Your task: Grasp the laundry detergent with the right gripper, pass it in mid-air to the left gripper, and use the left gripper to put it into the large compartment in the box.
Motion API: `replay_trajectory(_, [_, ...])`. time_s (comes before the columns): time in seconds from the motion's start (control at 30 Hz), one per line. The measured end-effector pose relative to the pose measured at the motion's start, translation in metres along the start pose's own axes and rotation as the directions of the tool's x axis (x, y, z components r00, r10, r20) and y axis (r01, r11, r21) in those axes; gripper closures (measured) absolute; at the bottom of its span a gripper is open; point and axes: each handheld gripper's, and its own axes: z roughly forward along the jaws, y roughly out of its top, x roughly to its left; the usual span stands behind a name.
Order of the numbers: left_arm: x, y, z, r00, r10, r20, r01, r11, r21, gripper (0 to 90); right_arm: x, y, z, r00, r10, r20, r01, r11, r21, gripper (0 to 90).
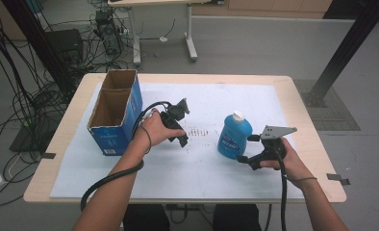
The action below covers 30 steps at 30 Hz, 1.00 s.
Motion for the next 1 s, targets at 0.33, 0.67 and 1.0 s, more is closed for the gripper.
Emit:
replay_trajectory(0.33, [0.0018, 0.0004, -0.0008, 1.0000, -0.005, -0.001, 0.005, 1.0000, -0.001, 7.4, -0.0007, 0.0012, 0.0005, 1.0000, -0.004, -0.006, 0.004, 1.000, -0.001, 3.4])
replay_trajectory(0.67, [0.0032, 0.0006, 0.0013, 1.0000, -0.005, 0.002, 0.005, 1.0000, 0.002, 7.4, -0.0009, -0.0001, 0.0016, 1.0000, -0.001, -0.010, 0.001, 1.000, -0.002, 3.4])
replay_trajectory(1.0, [0.0026, 0.0009, -0.0009, 1.0000, -0.001, -0.002, 0.001, 1.0000, -0.001, 7.4, -0.0010, 0.0011, 0.0018, 0.9999, -0.002, -0.011, 0.002, 1.000, 0.002, 3.3])
